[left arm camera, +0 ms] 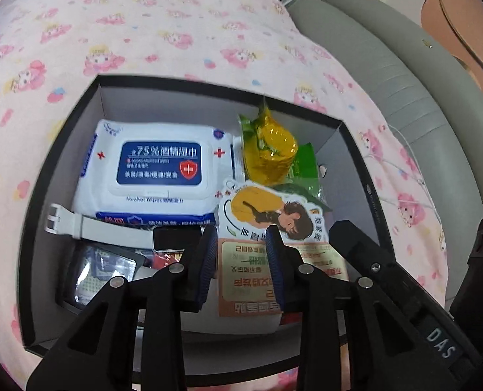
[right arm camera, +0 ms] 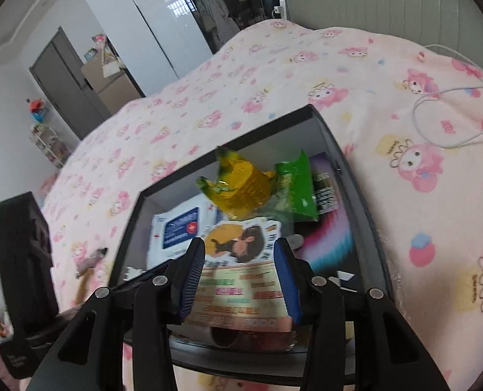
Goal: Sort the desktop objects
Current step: 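Lower the sticker card into the black box with the right tool, then open the right tool and withdraw it from the box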
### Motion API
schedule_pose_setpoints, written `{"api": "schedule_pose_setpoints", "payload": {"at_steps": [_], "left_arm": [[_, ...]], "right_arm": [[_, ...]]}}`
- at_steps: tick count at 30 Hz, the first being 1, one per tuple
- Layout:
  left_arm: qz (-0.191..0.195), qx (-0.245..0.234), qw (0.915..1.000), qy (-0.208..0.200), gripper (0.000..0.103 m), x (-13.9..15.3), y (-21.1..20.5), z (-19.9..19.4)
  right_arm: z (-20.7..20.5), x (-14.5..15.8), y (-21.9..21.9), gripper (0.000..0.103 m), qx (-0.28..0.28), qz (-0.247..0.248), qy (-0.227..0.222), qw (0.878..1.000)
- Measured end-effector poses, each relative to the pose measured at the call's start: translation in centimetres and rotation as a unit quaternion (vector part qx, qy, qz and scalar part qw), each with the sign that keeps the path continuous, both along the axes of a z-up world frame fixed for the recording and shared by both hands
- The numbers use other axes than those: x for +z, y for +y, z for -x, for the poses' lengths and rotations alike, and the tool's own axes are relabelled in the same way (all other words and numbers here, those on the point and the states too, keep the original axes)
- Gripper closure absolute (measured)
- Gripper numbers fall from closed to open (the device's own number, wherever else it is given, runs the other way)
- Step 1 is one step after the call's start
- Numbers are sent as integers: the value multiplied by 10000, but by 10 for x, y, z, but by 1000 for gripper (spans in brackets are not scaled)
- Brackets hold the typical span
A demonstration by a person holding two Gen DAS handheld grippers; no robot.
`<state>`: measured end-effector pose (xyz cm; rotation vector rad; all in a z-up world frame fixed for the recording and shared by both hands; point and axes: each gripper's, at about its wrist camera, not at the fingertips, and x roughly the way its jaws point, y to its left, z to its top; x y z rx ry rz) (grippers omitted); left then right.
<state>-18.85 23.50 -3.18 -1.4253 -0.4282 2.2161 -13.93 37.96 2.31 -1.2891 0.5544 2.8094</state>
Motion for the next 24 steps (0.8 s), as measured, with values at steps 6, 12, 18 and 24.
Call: {"api": "schedule_pose_setpoints", "payload": {"at_steps": [6,12,18,24], "left_arm": [[221,17,9997,-85,74,-10,0,-1],[182,90,9998,-10,74,-5,-9,-8],[-26,-9,9994,358,73,23,-21,-35],[100,-163,9968,774,73,52,-40,-65]], "right_arm": [[6,-13,1,63,-8,-51,-349,9994],[6,-17,-5,63,70,-262,-407,9988],[-17,5,-9,63,48,-281,106,9995],[-54,28,-24,63,39,-206,523,9984]]}}
